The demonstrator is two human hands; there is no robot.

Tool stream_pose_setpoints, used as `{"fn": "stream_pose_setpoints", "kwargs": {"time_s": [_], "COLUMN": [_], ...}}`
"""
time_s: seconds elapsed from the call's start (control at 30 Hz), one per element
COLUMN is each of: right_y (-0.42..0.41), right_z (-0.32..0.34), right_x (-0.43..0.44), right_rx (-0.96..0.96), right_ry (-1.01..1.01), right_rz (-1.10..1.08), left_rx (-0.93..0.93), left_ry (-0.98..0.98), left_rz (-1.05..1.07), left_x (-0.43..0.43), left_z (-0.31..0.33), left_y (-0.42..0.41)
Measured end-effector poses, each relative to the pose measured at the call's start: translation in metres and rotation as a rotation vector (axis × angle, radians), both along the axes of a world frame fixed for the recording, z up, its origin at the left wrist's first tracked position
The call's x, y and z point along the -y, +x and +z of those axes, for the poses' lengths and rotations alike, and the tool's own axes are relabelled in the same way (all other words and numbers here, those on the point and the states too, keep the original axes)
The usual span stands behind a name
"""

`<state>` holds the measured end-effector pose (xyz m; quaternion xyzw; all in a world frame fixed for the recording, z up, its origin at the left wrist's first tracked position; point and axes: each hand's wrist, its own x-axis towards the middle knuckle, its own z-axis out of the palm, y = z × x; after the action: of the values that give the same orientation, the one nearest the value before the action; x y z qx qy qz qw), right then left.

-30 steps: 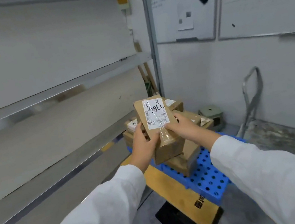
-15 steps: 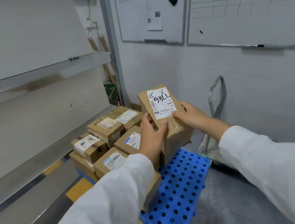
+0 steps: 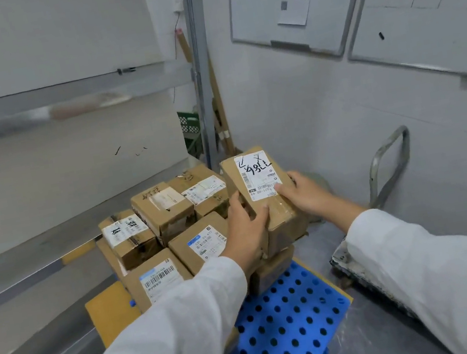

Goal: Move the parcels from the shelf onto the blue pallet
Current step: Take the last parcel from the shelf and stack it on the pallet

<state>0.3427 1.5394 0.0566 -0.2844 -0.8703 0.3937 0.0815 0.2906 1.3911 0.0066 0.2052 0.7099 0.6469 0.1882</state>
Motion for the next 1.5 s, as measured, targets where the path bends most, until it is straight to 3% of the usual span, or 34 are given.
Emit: {"fn": "stream_pose_setpoints", "kwargs": {"time_s": [0.27,0.93,1.0,1.07,1.17,1.27,1.5], "right_y": [-0.030,-0.052,-0.052,-0.058,-0.071,-0.077,-0.081], "right_z": [-0.047,-0.094,-0.096,-0.094,-0.097,-0.101,-0.102], "right_x": [-0.046,-0.077,-0.084,-0.091,-0.093,-0.082,-0.077], "right_rx": [0.151,0.174,0.264,0.322,0.332,0.353,0.364], "right_ry": [-0.088,-0.225,-0.343,-0.411,-0.468,-0.528,-0.565], "right_rz": [0.115,0.495,0.480,0.446,0.469,0.521,0.514], "left_rx": [0.030,-0.015,-0.066,-0.084,0.133,0.416,0.368], "left_ry": [-0.151,-0.352,-0.454,-0.682,-1.036,-0.989,-1.011], "left_rz": [0.091,0.477,0.597,0.773,0.933,0.881,0.692], "left_x": [-0.027,-0.032,-0.005,0.039,0.111,0.143,0.144], "left_z": [-0.022,-0.048,-0.048,-0.049,-0.063,-0.079,-0.088], "left_y": [-0.002,0.017,0.009,0.002,-0.004,-0.002,-0.011]}}
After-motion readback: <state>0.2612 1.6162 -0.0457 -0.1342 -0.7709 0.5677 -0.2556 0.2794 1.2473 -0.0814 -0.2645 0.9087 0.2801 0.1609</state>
